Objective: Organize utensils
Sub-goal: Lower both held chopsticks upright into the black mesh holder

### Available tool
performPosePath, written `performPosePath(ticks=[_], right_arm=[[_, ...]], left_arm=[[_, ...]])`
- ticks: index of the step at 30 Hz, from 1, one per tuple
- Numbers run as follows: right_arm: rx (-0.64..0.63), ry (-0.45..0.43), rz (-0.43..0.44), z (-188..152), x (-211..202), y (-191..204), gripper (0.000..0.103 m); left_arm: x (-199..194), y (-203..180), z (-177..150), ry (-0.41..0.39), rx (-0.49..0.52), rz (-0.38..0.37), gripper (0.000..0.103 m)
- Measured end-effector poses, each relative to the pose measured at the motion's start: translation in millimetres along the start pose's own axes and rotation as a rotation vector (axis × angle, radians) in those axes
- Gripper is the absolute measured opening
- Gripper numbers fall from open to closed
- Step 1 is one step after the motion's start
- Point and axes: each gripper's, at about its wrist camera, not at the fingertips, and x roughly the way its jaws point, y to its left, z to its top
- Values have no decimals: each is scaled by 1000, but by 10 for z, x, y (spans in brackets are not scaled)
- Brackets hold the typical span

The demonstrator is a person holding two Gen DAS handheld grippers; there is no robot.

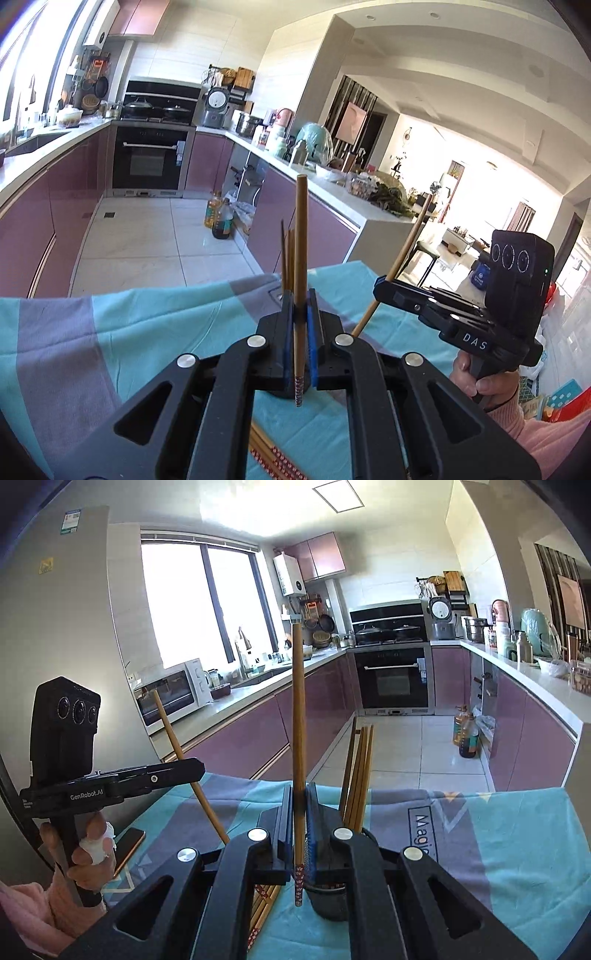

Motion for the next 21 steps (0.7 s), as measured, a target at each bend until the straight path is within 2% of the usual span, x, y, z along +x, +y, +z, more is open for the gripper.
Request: performPosePath(ticks=[10, 15, 21], right_arm=[[5, -43, -31, 170, 61, -131, 6], [13, -13, -42, 131, 206, -180, 6], [20, 82, -51, -2, 459, -231, 6]], left_arm=[[124, -190, 289, -49, 37, 13, 7], [303, -232, 295, -4, 55, 38, 7], [522, -333, 125, 106, 101, 52, 7]])
